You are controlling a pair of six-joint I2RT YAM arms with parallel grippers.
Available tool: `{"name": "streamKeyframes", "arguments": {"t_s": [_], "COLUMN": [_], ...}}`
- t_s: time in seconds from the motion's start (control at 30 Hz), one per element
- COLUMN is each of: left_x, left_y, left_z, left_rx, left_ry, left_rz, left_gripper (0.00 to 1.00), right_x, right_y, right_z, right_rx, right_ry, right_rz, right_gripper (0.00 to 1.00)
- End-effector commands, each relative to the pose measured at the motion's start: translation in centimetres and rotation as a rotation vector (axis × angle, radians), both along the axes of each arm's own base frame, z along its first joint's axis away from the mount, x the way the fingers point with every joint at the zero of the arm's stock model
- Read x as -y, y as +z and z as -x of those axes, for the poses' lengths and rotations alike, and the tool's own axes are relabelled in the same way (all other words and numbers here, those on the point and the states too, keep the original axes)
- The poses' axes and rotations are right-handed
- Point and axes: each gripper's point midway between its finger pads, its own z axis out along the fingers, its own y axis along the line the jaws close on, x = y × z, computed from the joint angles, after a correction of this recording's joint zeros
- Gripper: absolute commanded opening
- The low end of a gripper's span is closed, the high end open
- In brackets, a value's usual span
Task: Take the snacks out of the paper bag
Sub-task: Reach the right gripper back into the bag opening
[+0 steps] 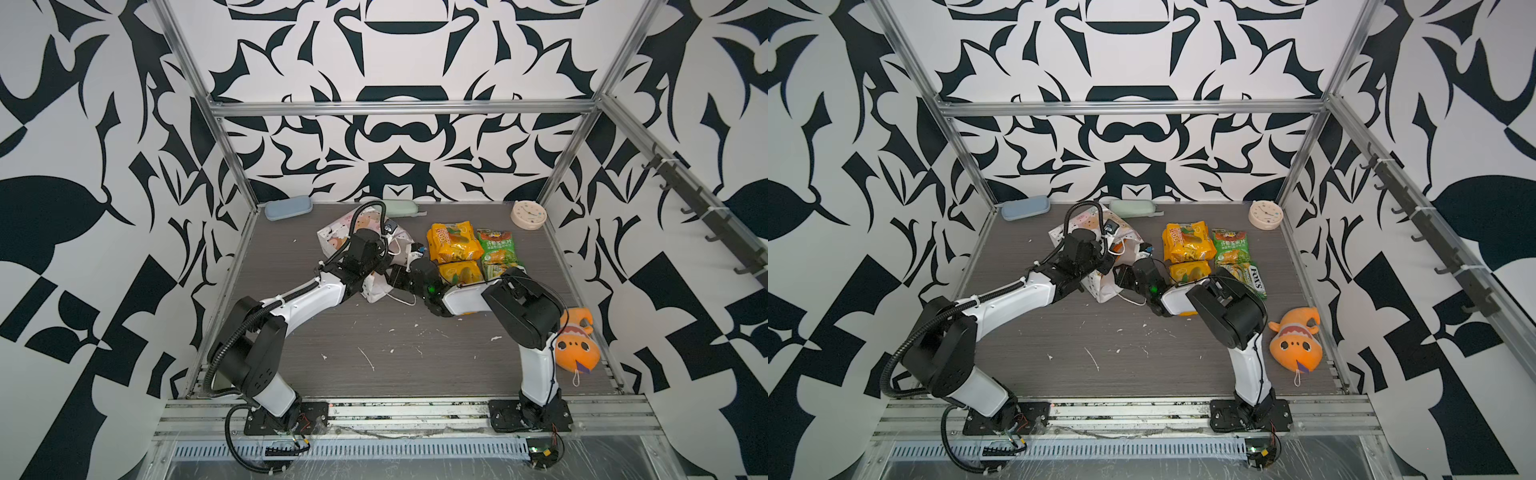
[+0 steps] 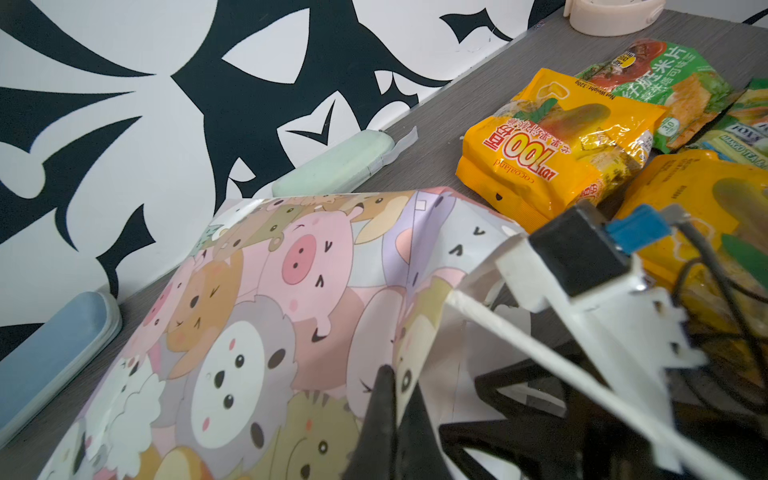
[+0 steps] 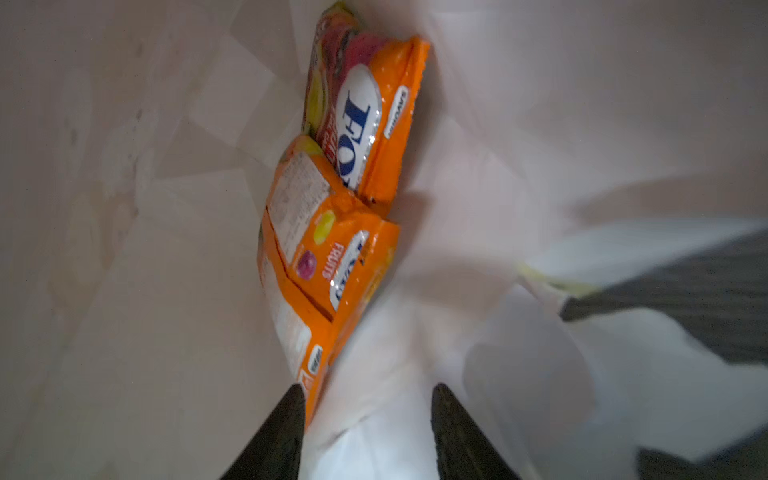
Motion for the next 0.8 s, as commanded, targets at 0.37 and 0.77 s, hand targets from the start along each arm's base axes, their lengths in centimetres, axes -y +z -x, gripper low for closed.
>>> {"name": "streamKeyframes", "arguments": {"t_s": [0.37,0.77], "left_x": [0.9,1.5], "left_y": [2.6,2.6], "left_z": [0.4,0.7], "left_rx": [0.032,0.031], "left_ry": [-0.026,-0.055], "left_rz": [0.055,0.074], "left_gripper": [0.00,0.00], "right_x": [-2.2,-5.3], "right_y": [1.5,0.0], "right_z": [-4.3,-6.9], "right_rx": [0.013,0.043], "right_ry": [-0.163,-0.142], "right_rz": [-0.098,-0.190], "right_gripper": [0.62,0.49]}}
